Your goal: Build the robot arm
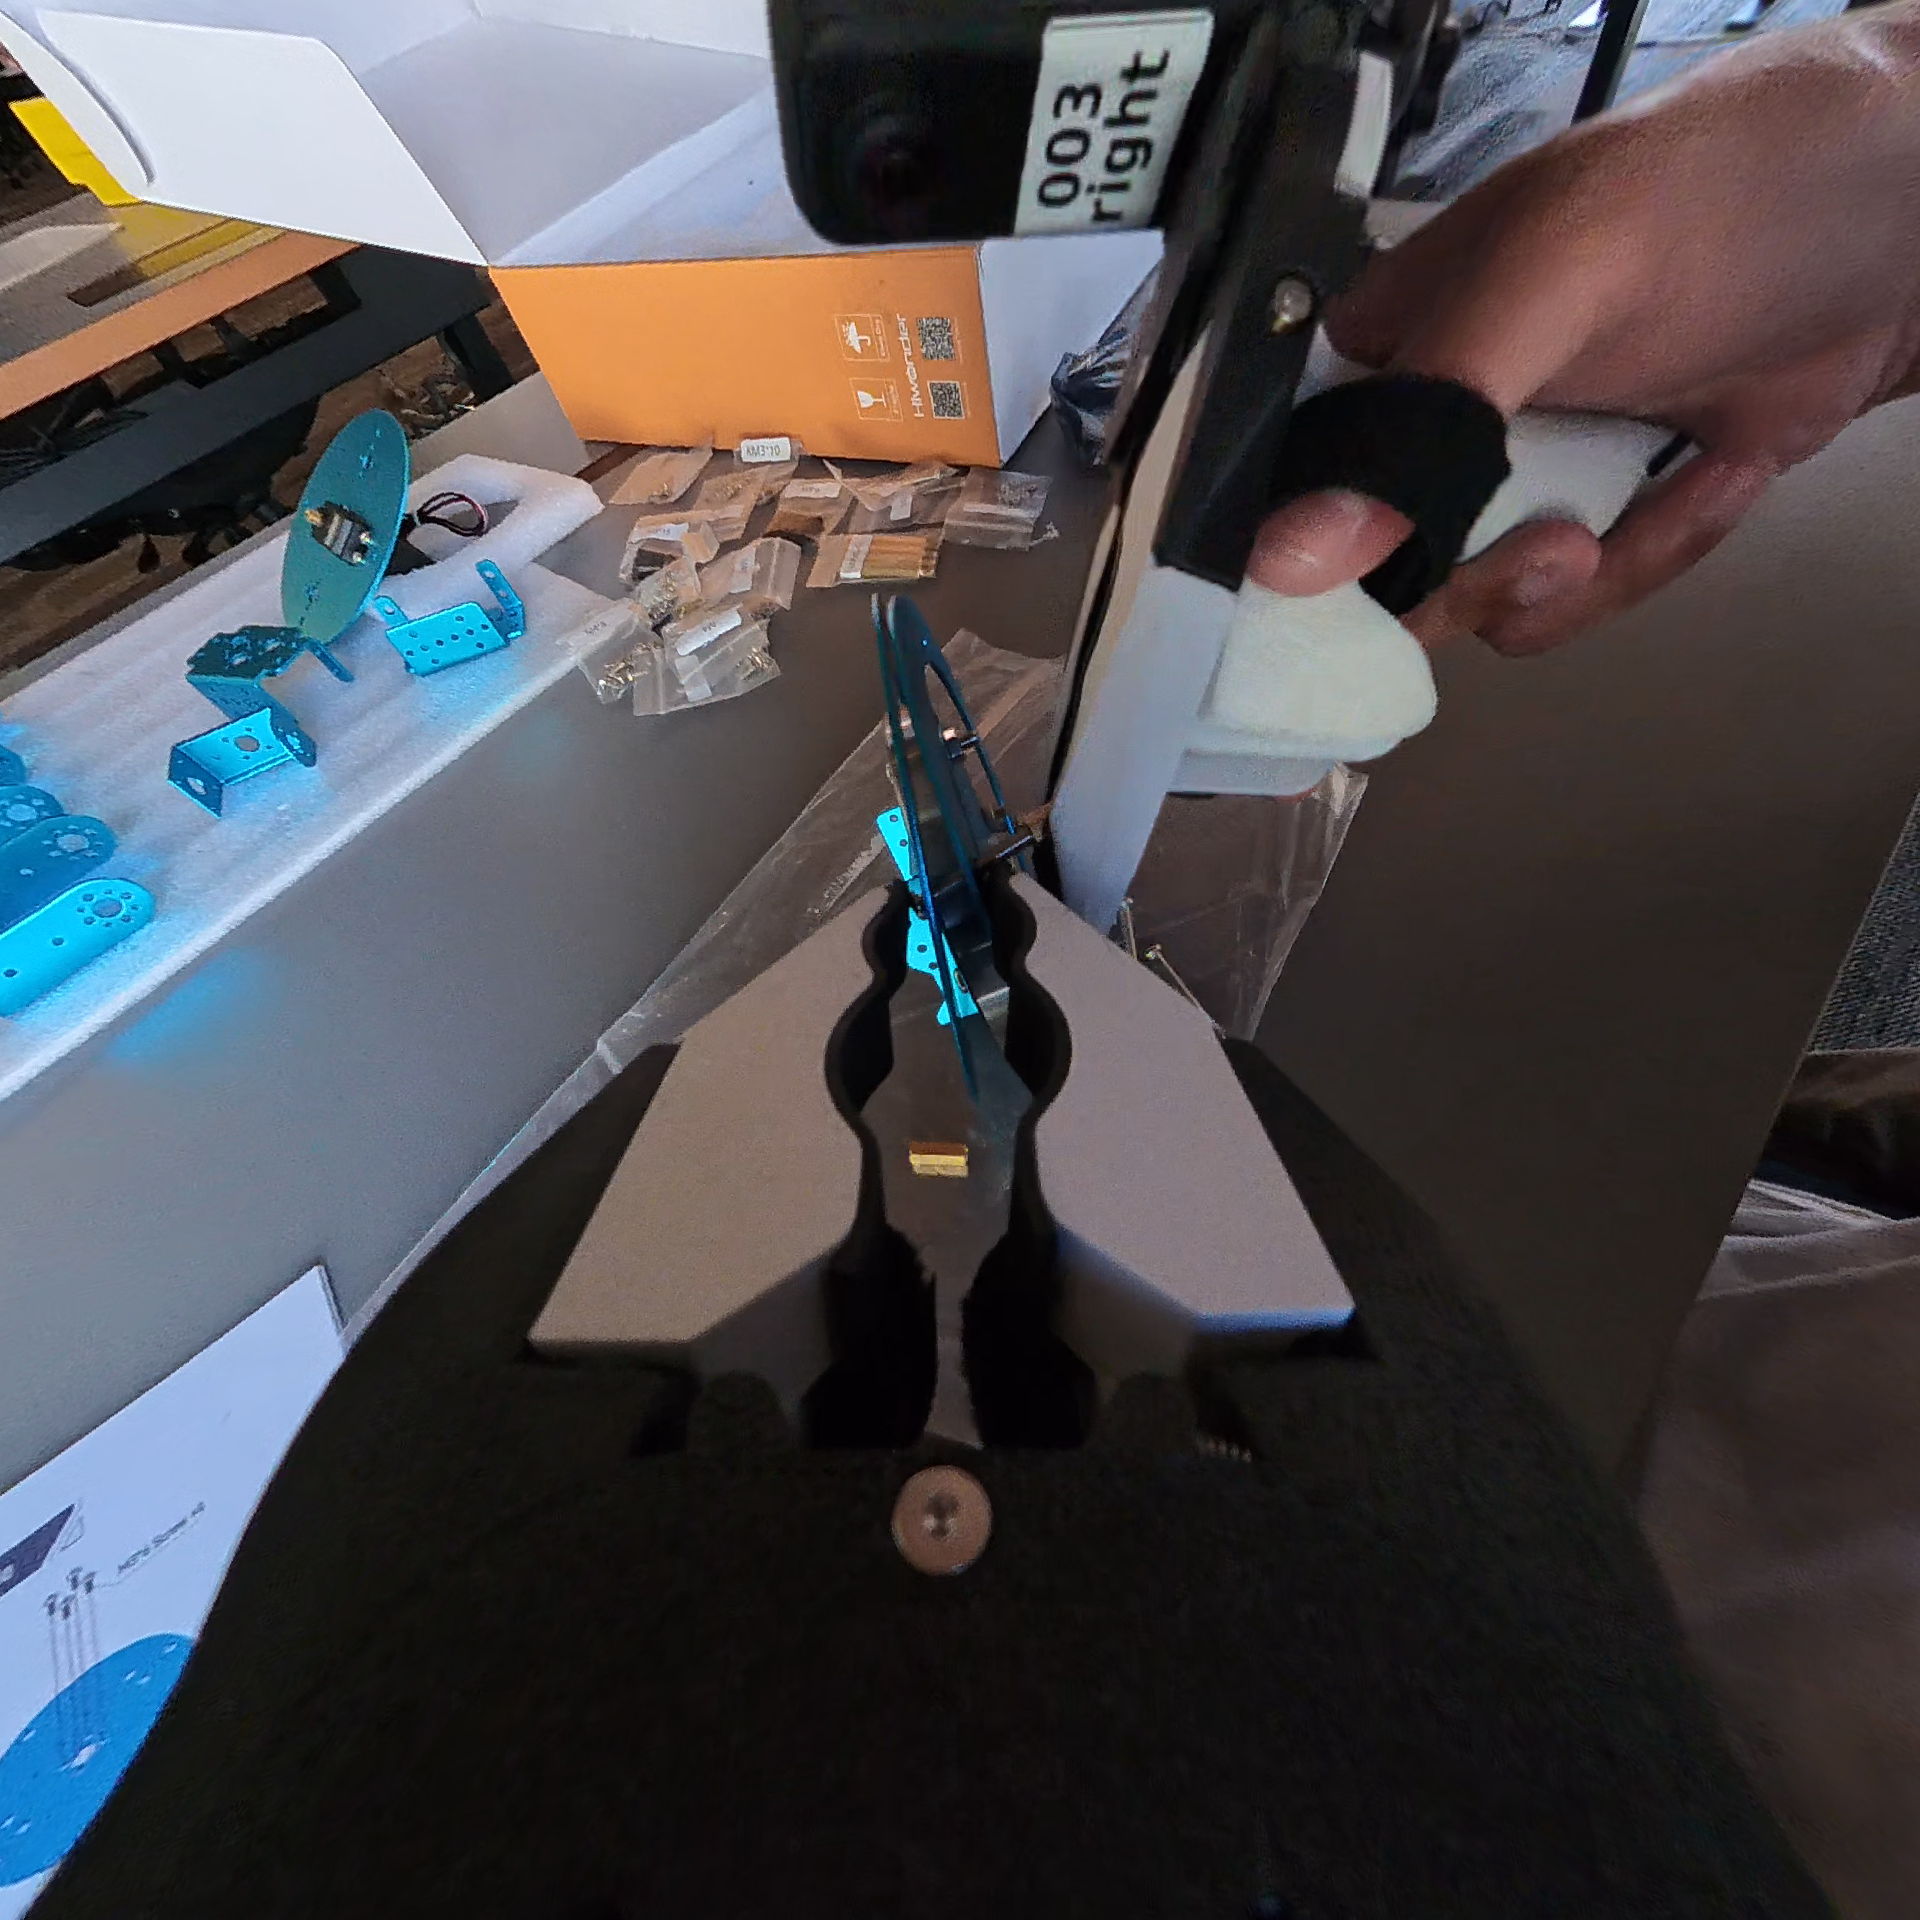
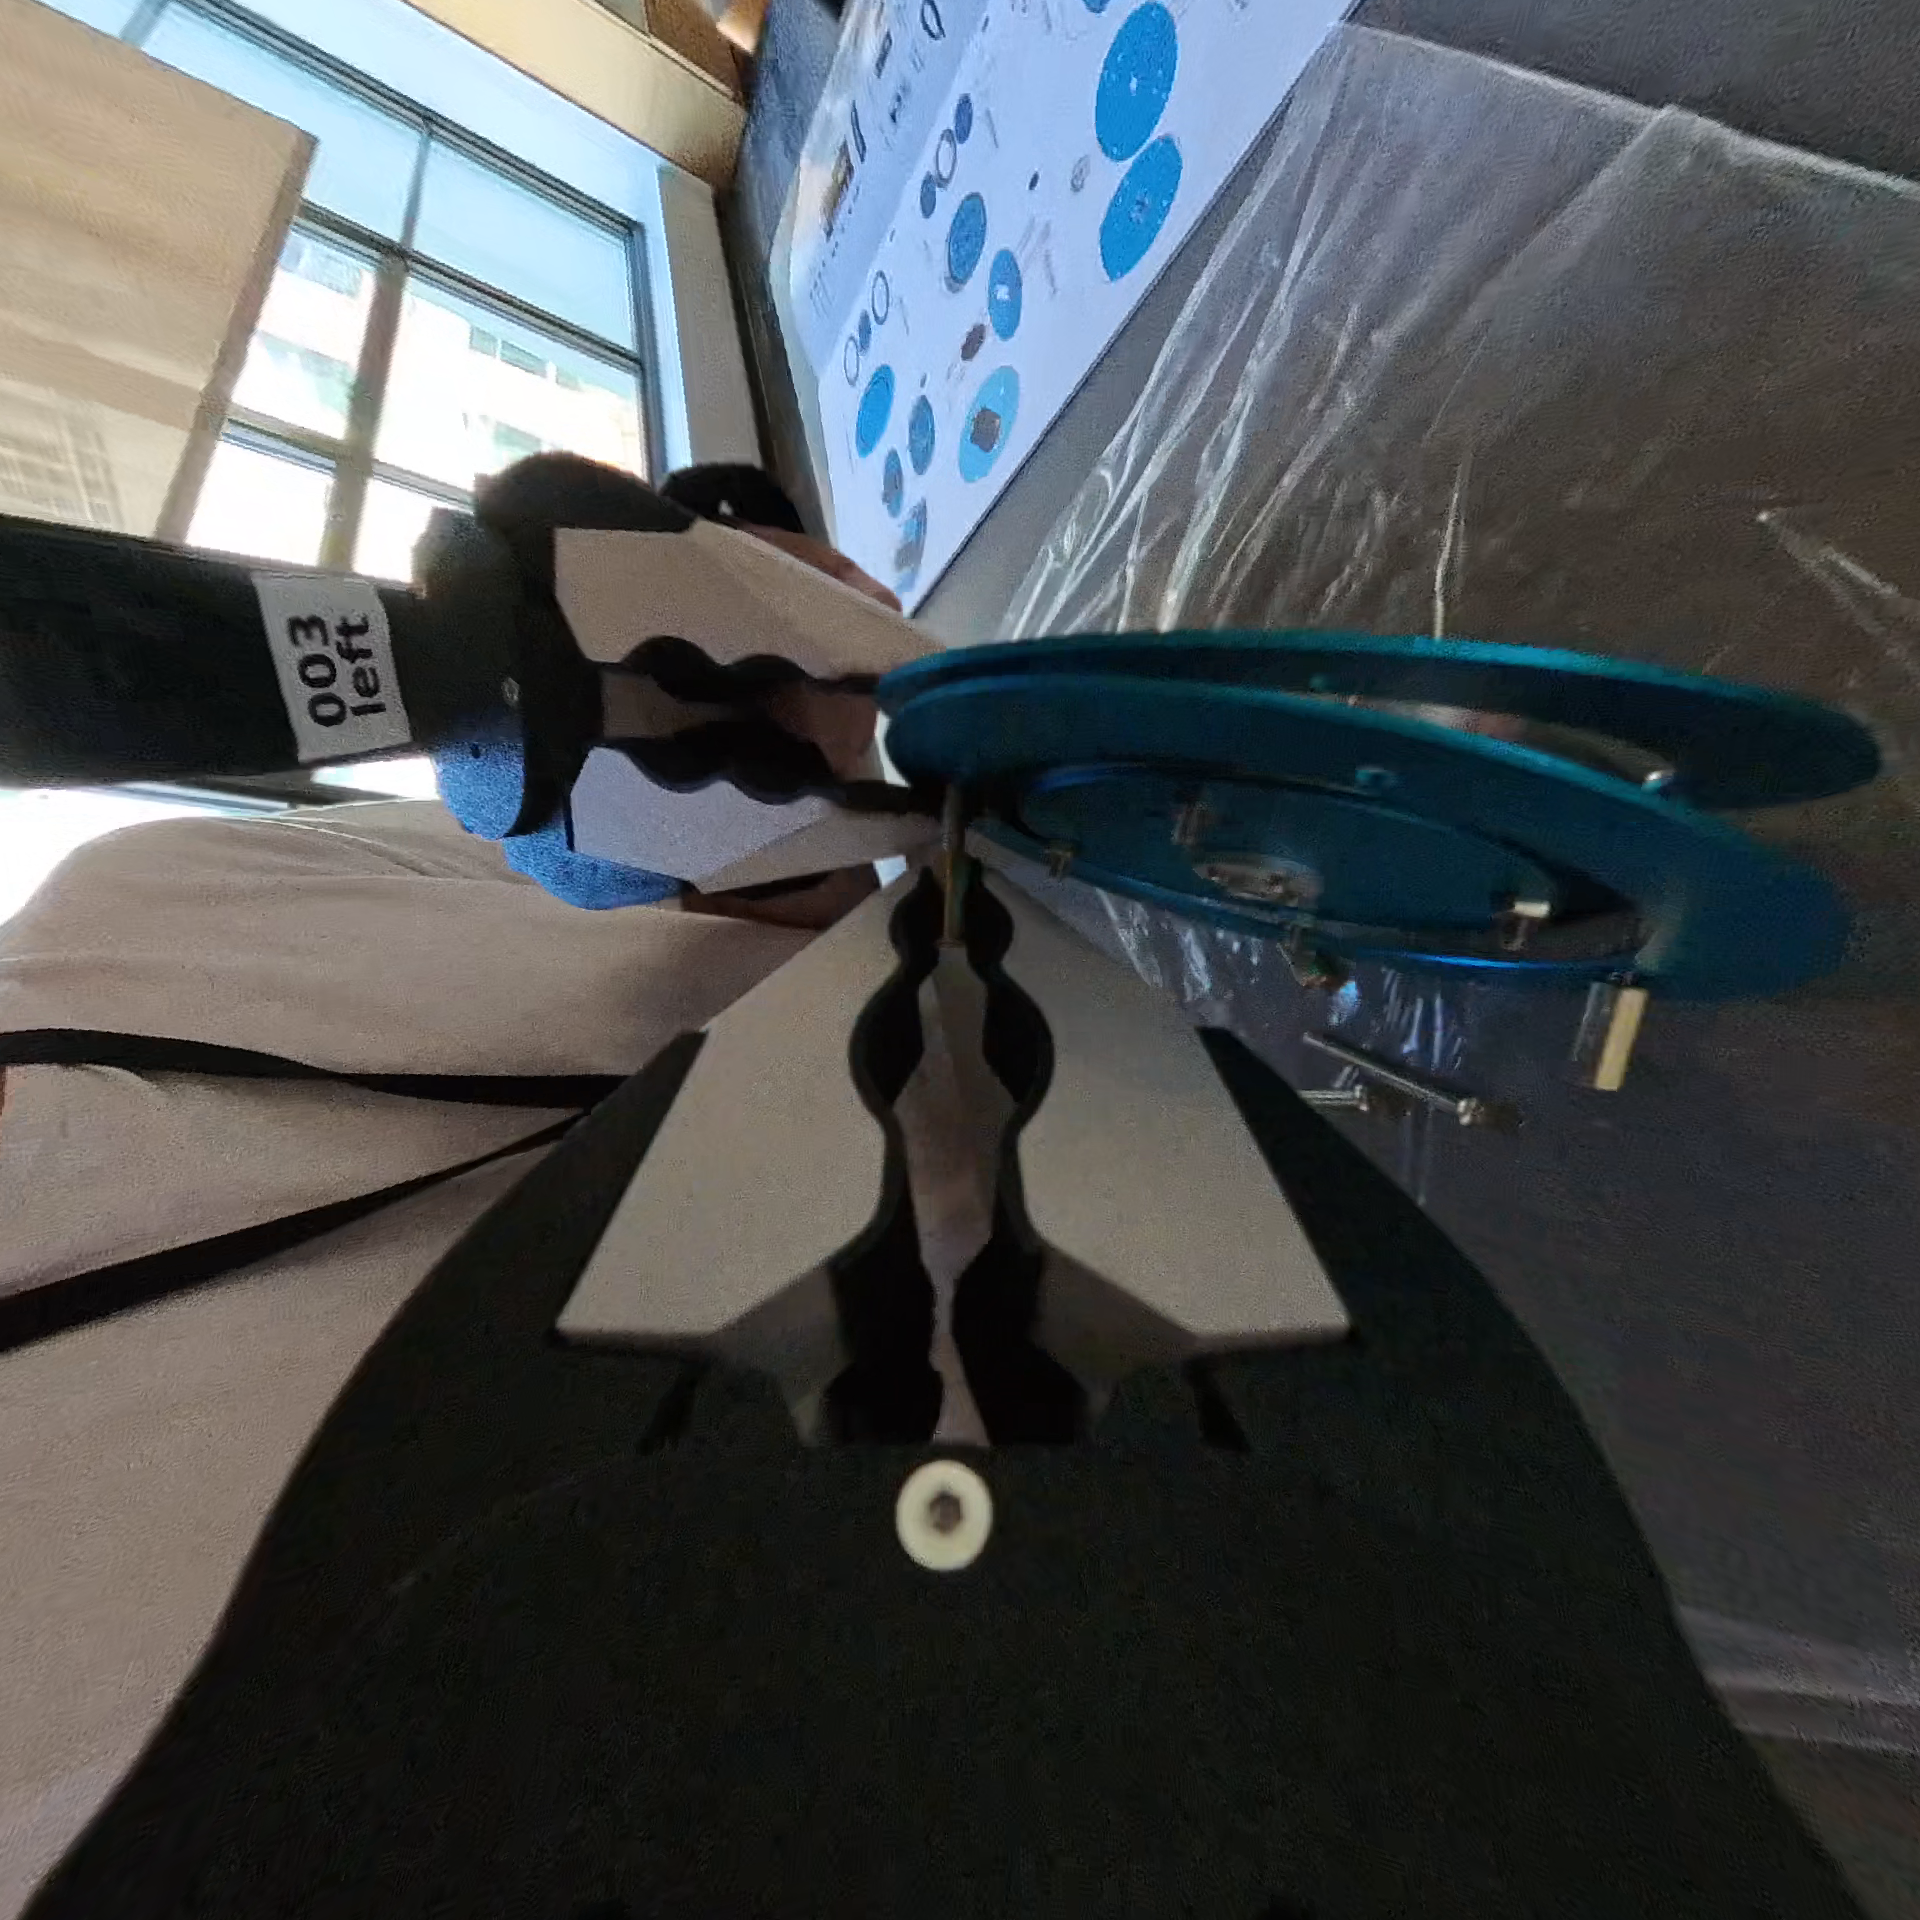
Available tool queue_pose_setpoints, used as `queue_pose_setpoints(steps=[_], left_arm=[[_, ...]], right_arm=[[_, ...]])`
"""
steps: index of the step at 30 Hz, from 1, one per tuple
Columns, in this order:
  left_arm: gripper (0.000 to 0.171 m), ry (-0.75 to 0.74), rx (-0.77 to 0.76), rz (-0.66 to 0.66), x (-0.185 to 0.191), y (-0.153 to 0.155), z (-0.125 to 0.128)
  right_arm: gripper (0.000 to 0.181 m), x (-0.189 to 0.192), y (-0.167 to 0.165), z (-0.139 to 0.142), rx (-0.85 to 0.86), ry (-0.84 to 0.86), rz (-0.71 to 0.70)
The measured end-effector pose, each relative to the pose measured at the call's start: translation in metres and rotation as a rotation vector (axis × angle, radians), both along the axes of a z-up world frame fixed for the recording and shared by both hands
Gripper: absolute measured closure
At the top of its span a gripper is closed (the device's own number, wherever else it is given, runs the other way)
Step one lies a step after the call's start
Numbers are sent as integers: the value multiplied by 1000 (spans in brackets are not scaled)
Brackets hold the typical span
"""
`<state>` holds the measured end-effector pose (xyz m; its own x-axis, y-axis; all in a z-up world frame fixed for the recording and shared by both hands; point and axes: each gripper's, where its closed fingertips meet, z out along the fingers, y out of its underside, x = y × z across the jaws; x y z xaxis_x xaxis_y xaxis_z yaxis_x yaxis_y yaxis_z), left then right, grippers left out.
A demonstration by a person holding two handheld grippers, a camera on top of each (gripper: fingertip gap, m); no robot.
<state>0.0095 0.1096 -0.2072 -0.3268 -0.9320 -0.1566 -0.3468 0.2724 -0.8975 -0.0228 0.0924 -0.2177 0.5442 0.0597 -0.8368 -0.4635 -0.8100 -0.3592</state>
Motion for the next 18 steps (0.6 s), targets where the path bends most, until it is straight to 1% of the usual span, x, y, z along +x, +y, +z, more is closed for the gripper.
queue_pose_setpoints(steps=[1, 2, 3, 4, 6, 7, 8, 9, 10, 11, 13, 14, 15, 16, 17, 18], left_arm=[[157, 3, 1, -3, 0, 0, 0], [157, 5, -7, -5, 0, 0, -1], [157, 7, -18, -4, 1, 0, -1], [157, 11, -29, -3, 1, 0, -1], [157, 18, -31, 1, 1, 0, -1], [157, 19, -28, 3, 1, 0, -1], [157, 20, -24, 3, 1, 0, -1], [157, 20, -19, 3, 1, 0, -1], [157, 19, -19, 3, 1, 0, -1], [157, 20, -23, 5, 1, 0, -1], [157, 22, -27, 7, 1, 0, -1], [157, 21, -27, 7, 0, 0, -1], [157, 18, -27, 6, 0, -1, -1], [157, 16, -25, 4, 0, -1, -1], [157, 18, -25, 0, -1, -1, -1], [157, 19, -26, -6, -1, -2, -1]], right_arm=[[178, 1, 1, -2, 37, -68, -1], [178, 3, 1, -6, 82, -212, 6], [177, 8, 1, -10, 117, -407, 18], [171, 16, 2, -13, 142, -638, 28], [153, 33, 2, -14, 158, -1106, 67], [151, 37, 1, -14, 152, -1322, 105], [151, 42, 1, -10, 153, -1536, 131], [156, 47, 3, -4, 165, -1744, 148], [162, 48, 5, -1, 181, -1903, 180], [163, 48, 6, -1, 179, -1995, 210], [163, 51, 6, -9, 122, -2007, 238], [176, 54, 8, -5, 128, -2017, 218], [181, 55, 8, -3, 138, -2006, 216], [181, 54, 8, -5, 131, -1945, 218], [181, 51, 8, -7, 129, -1833, 205], [181, 46, 6, -11, 116, -1672, 187]])
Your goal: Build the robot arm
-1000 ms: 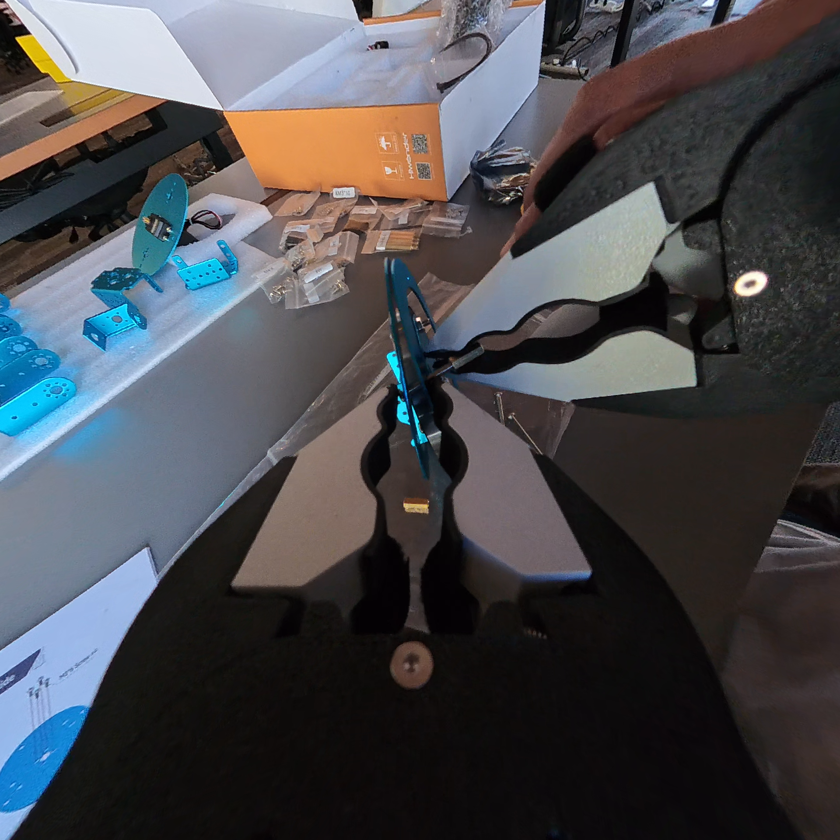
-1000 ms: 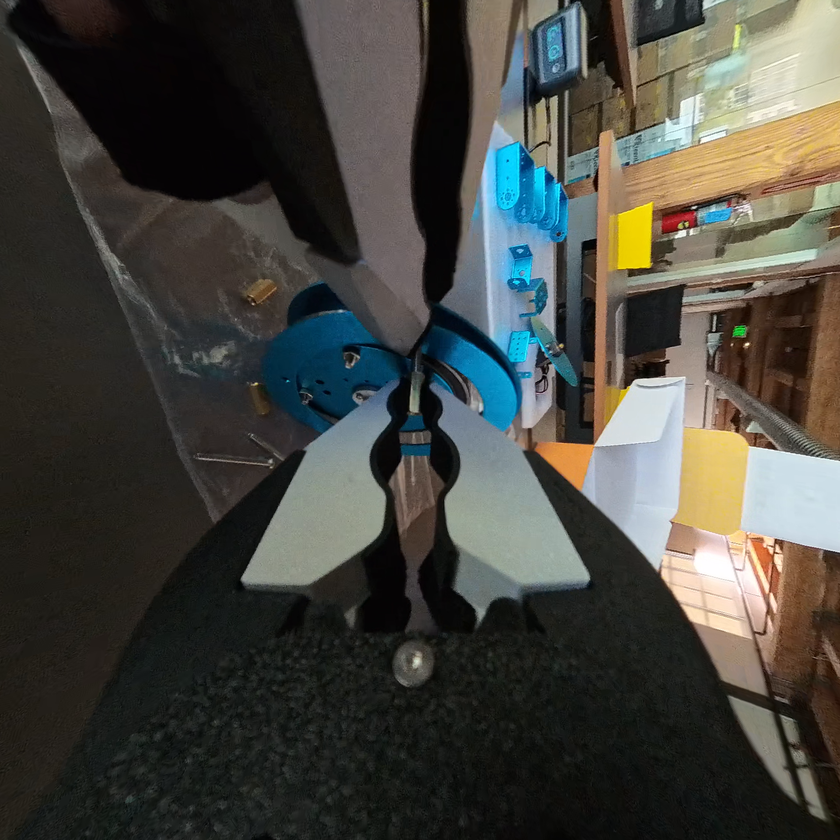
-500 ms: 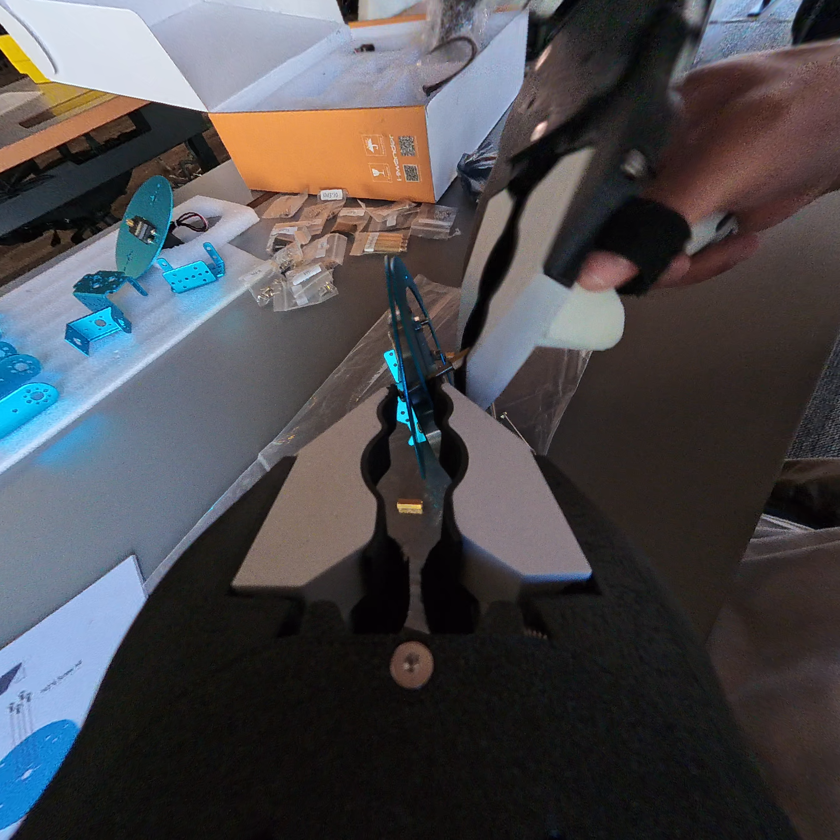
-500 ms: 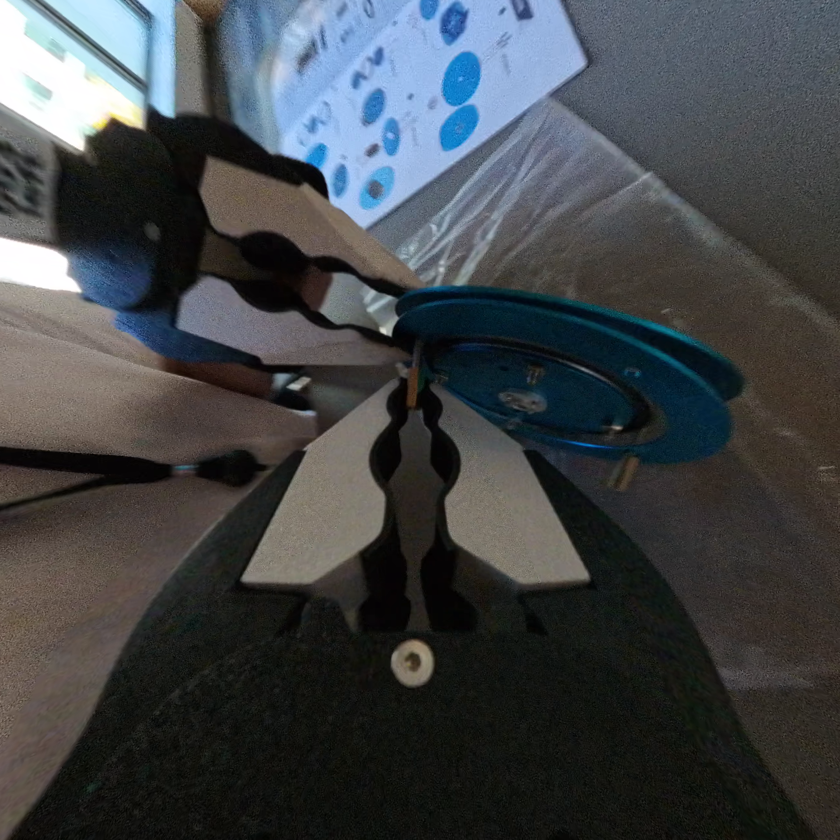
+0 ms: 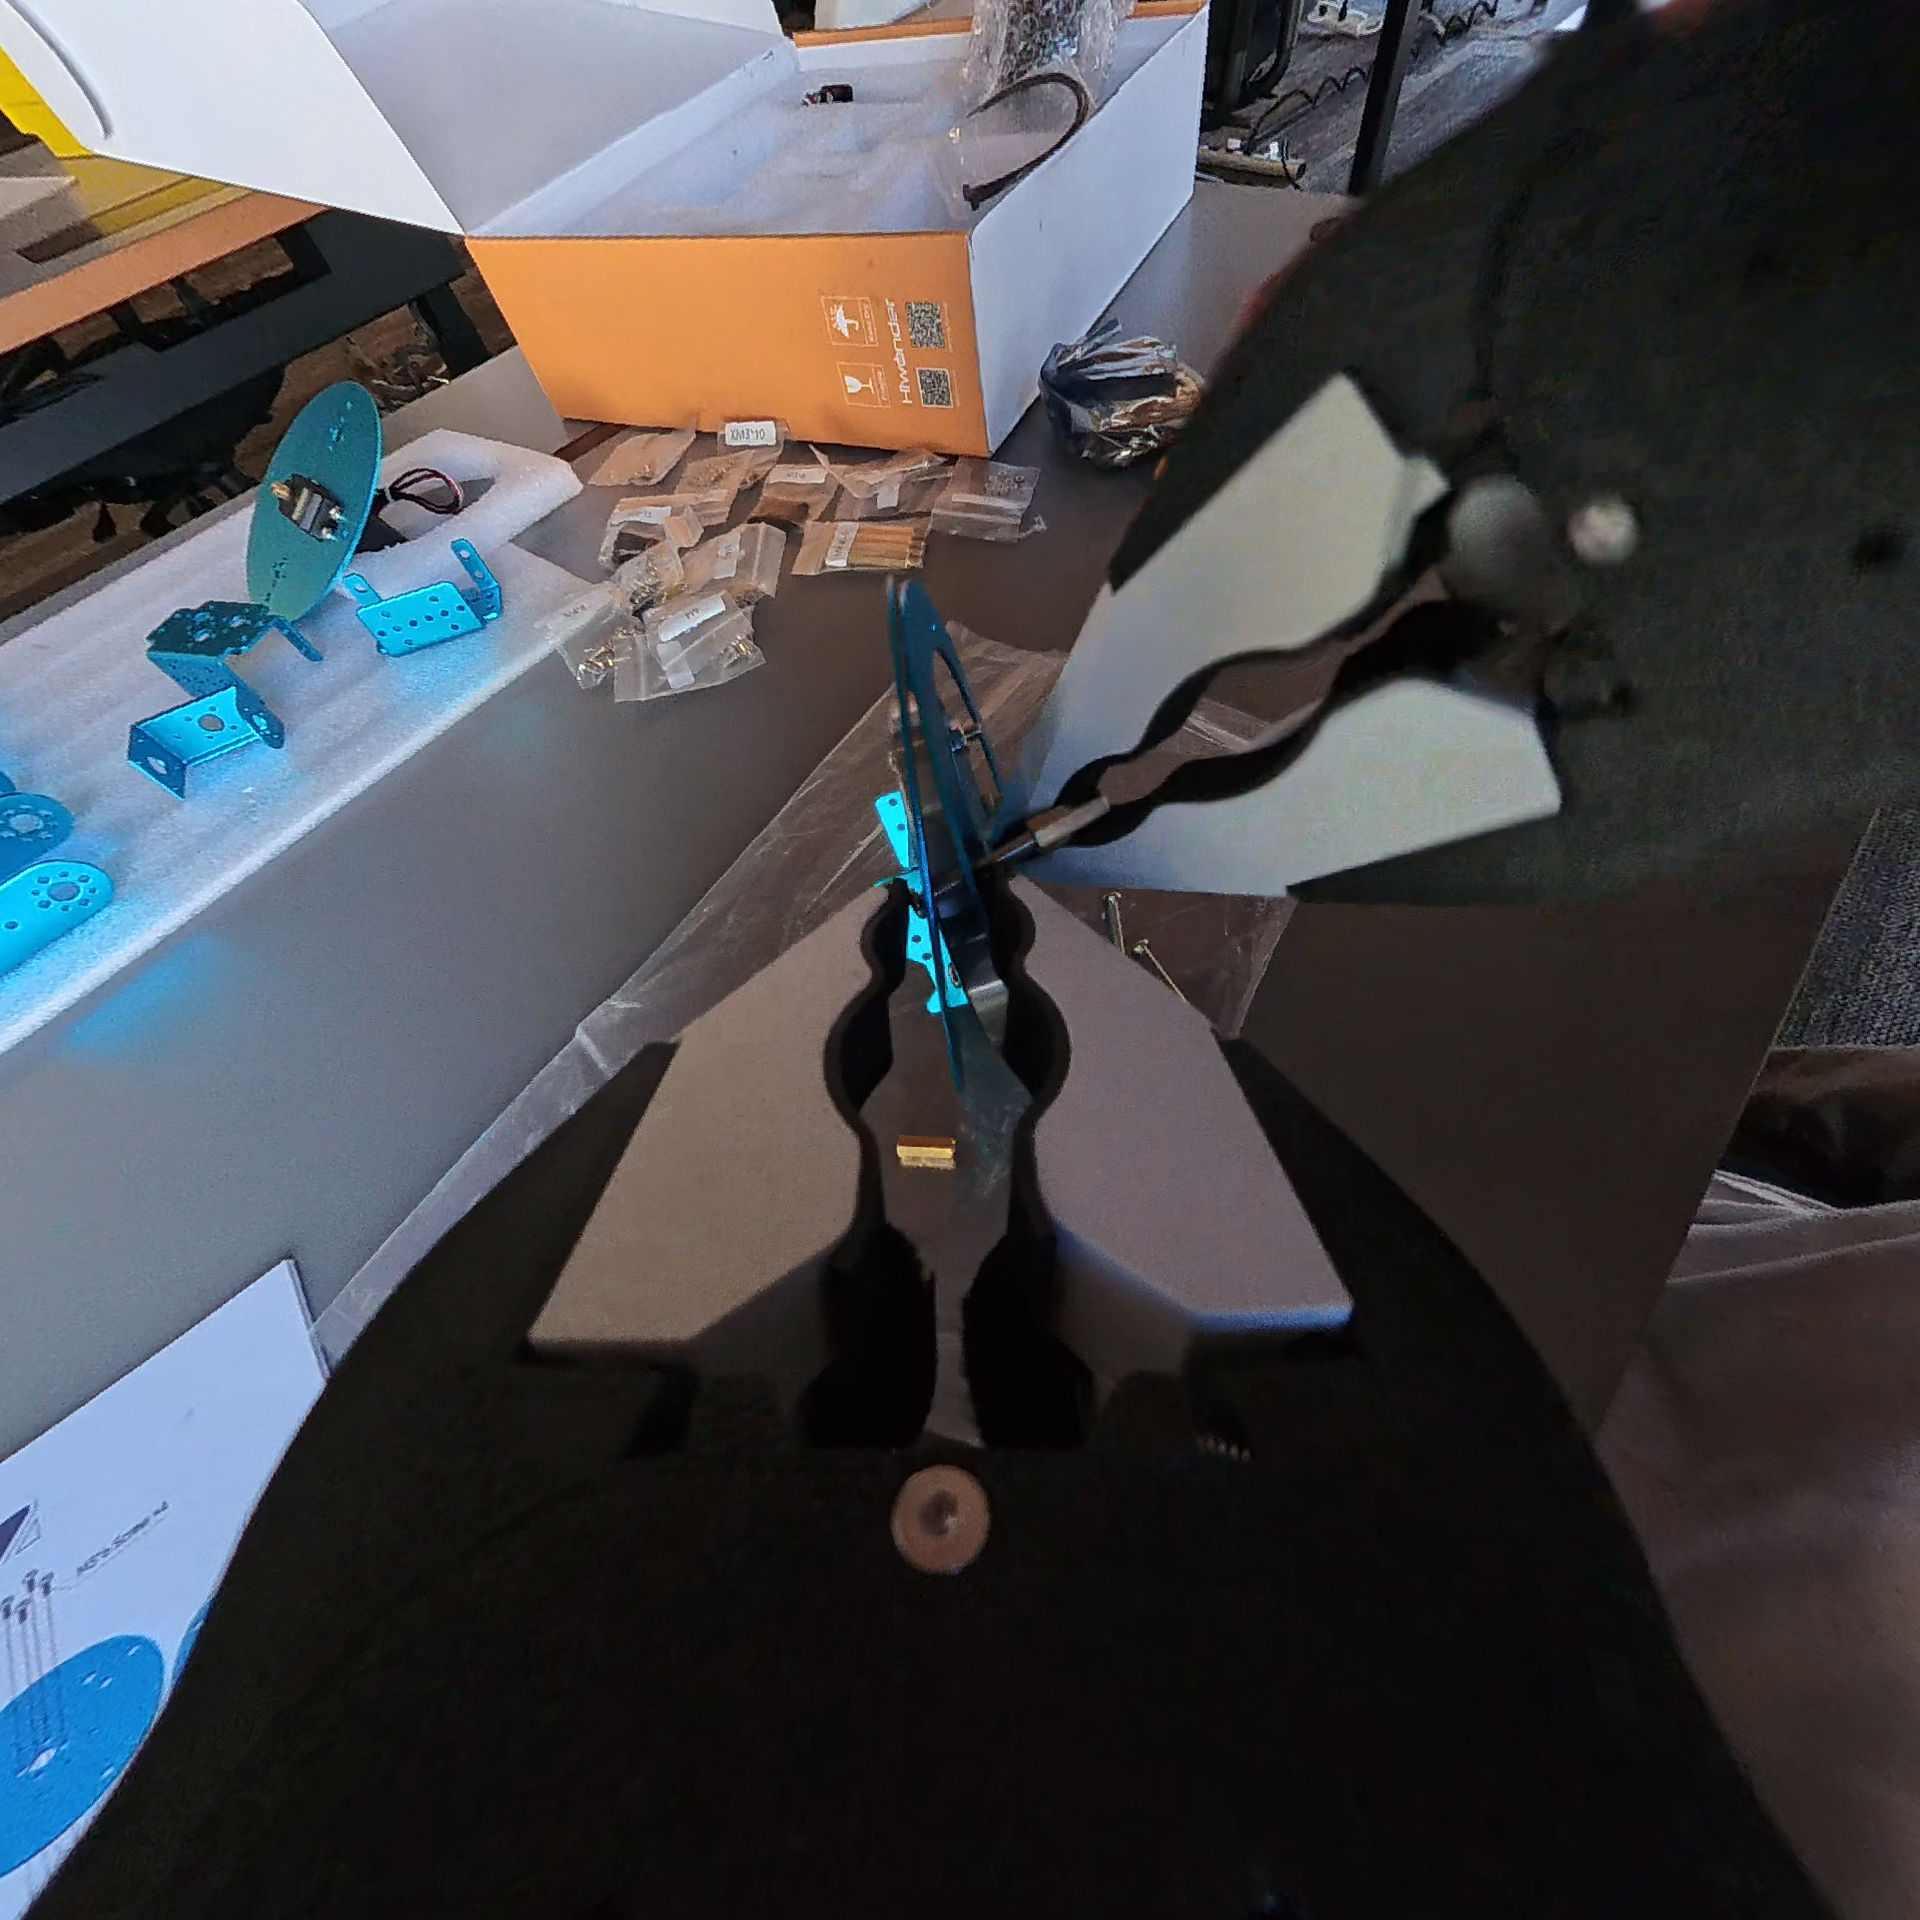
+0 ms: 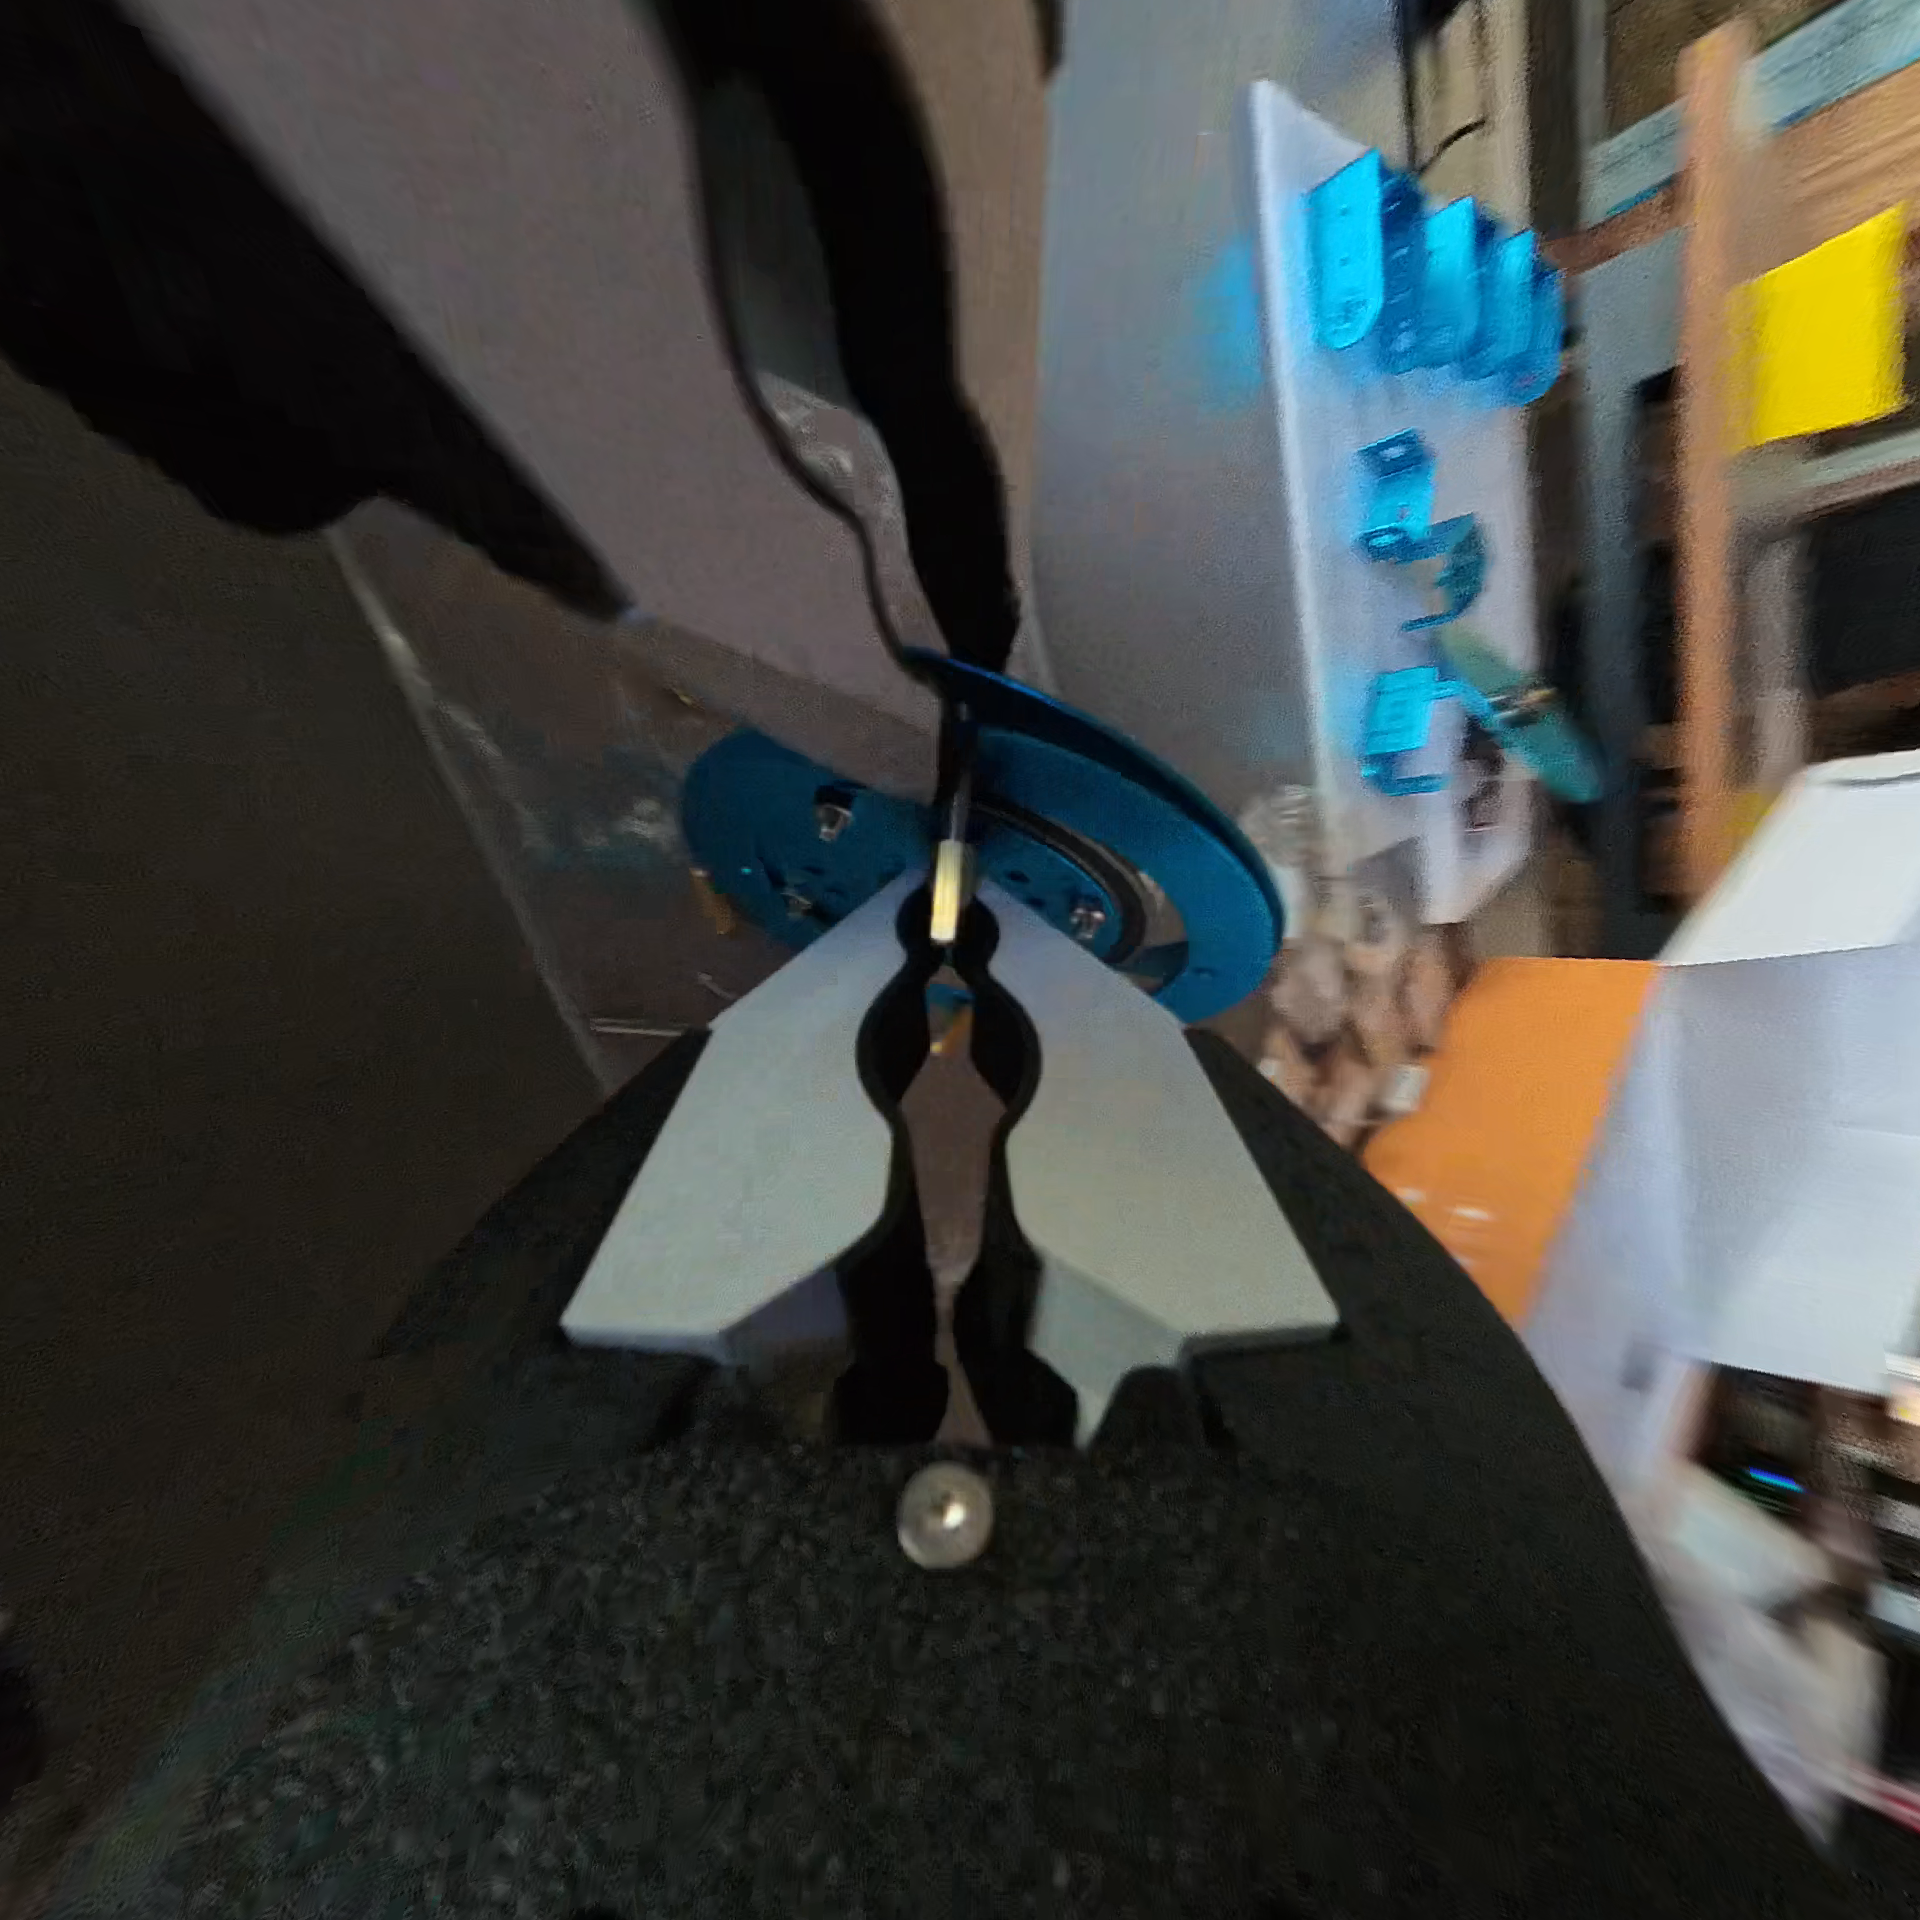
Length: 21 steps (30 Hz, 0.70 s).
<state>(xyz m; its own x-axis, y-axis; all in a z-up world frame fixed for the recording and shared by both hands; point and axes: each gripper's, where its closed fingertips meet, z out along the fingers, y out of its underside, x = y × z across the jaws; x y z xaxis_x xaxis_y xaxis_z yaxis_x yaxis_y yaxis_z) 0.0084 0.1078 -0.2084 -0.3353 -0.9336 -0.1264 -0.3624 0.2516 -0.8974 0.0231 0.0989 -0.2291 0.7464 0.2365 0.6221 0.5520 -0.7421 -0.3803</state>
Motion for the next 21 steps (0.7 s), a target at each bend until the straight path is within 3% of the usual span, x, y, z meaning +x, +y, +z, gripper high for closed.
queue_pose_setpoints(steps=[6, 8, 10, 13, 16, 18, 21], left_arm=[[157, -16, 3, -11, 0, -2, 2], [157, -16, 15, 0, 2, 0, 1], [157, -10, 20, -2, 4, 0, 0], [157, -4, 2, -7, 4, 0, 0], [157, -1, -11, -12, 3, 0, 0], [157, 3, -12, -10, 3, 0, -1], [157, 5, -8, -12, 2, 0, -1]], right_arm=[[181, -42, -7, 1, -137, 1338, -127], [181, -46, -3, 5, -141, 1592, -156], [181, -45, -2, 0, -125, 1528, -142], [181, -39, -1, -4, -73, 1288, -108], [168, -34, -4, -4, -39, 1035, -79], [155, -25, -4, -4, 12, 793, -76], [155, -13, -4, 2, 98, 419, -49]])
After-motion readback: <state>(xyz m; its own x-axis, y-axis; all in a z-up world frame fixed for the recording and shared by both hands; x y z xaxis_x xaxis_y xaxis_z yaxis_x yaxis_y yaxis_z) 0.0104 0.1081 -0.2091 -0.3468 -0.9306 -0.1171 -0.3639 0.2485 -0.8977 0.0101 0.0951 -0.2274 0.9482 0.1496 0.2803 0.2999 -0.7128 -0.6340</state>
